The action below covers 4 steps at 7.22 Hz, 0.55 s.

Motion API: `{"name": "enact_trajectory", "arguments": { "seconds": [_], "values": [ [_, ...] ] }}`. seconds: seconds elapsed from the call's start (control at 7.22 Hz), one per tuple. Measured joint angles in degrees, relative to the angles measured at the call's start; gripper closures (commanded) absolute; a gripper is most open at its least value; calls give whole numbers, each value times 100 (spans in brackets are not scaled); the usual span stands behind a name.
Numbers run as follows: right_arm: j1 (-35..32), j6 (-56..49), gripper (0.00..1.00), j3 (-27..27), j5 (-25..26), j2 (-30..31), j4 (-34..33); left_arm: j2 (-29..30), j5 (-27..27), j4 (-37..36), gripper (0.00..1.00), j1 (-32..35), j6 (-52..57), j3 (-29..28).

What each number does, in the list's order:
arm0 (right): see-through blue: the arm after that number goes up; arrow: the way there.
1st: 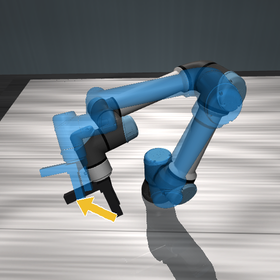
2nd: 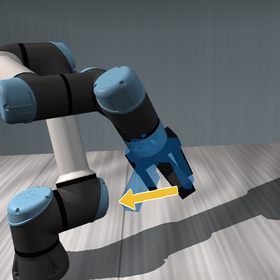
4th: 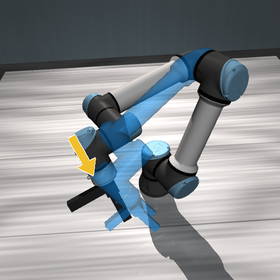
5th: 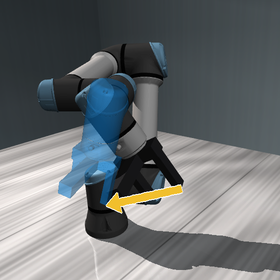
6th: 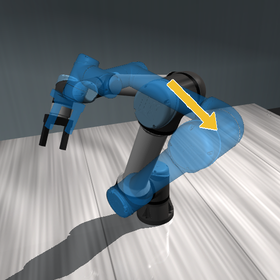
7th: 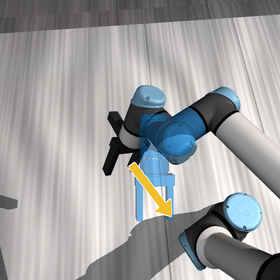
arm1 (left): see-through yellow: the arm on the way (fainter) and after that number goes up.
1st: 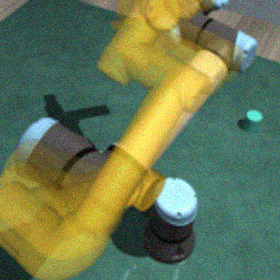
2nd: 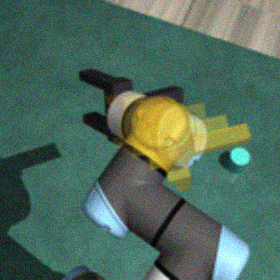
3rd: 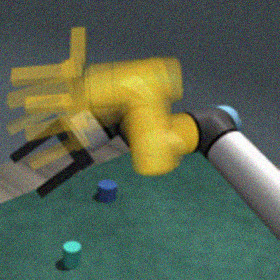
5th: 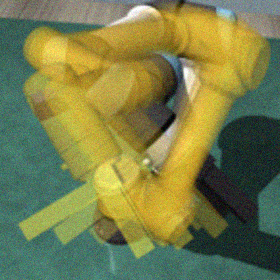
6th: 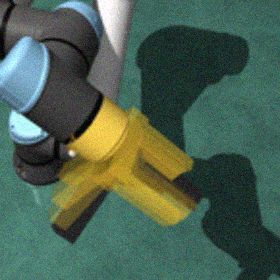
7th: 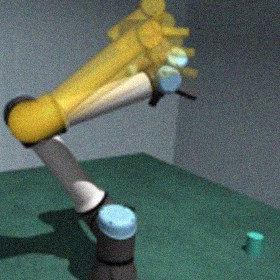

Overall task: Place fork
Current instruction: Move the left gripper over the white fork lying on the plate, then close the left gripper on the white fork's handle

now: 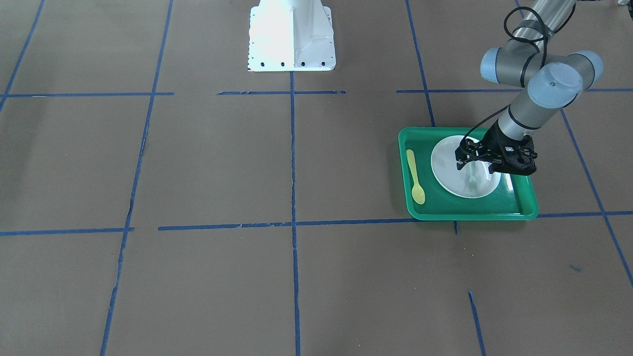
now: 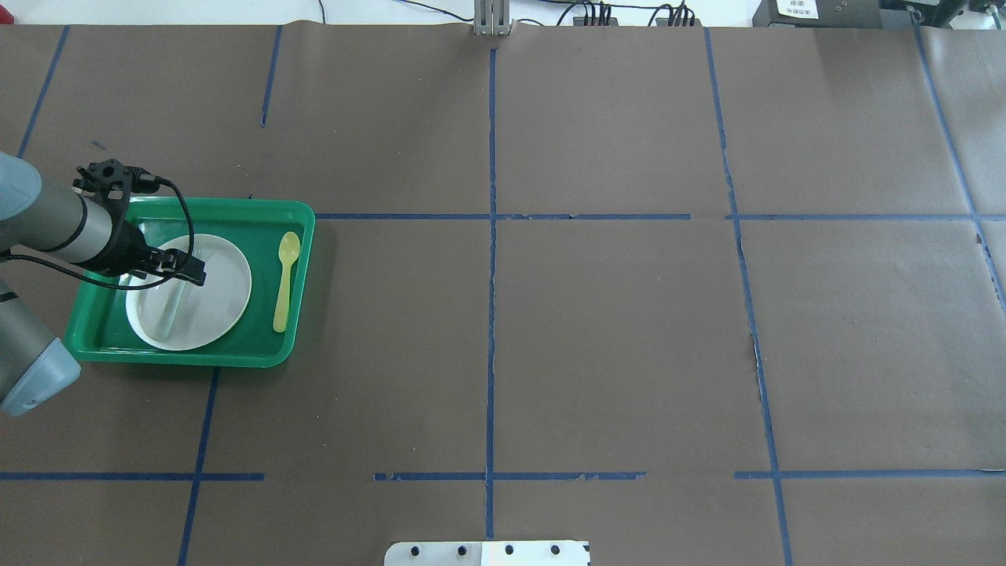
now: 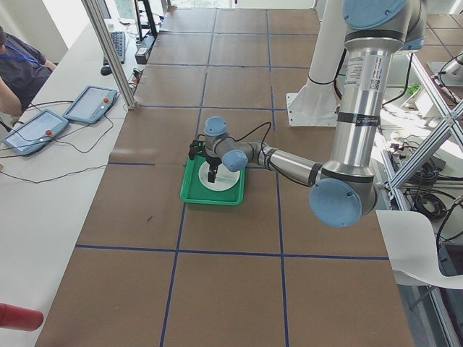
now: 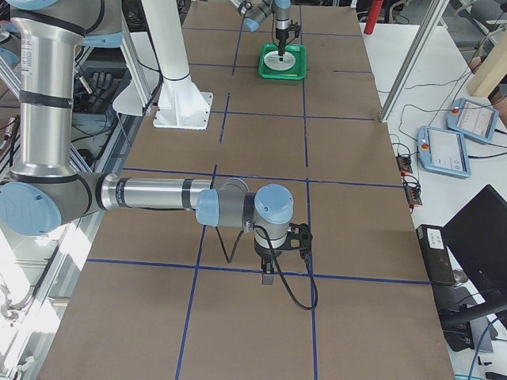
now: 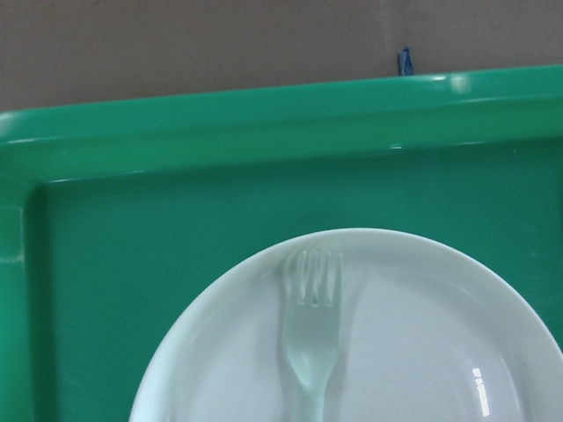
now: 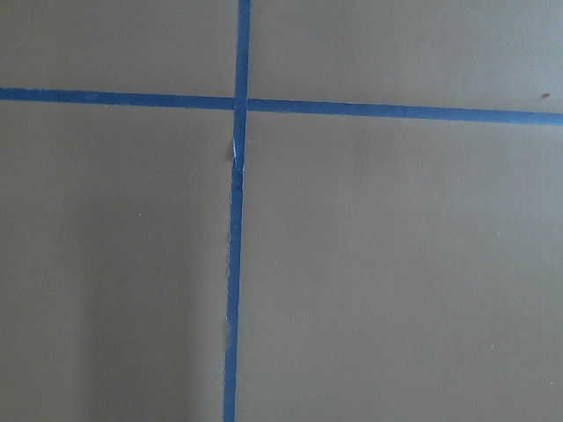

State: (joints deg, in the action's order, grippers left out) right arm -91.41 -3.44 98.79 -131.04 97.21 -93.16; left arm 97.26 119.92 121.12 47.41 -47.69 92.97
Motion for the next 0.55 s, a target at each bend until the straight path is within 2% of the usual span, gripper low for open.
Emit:
{"name": "enact_trajectory", "arguments": {
  "seconds": [0.28, 0.42, 0.55],
  "values": [
    [0, -4, 0, 0, 0, 0, 0, 11, -3, 33, 39, -34, 33, -76],
    [0, -7, 0, 0, 0, 0, 0, 12, -3, 38, 47, -36, 42, -85],
    [0, -7, 0, 0, 0, 0, 0, 12, -4, 41, 63, -38, 49, -85]
  ]
}}
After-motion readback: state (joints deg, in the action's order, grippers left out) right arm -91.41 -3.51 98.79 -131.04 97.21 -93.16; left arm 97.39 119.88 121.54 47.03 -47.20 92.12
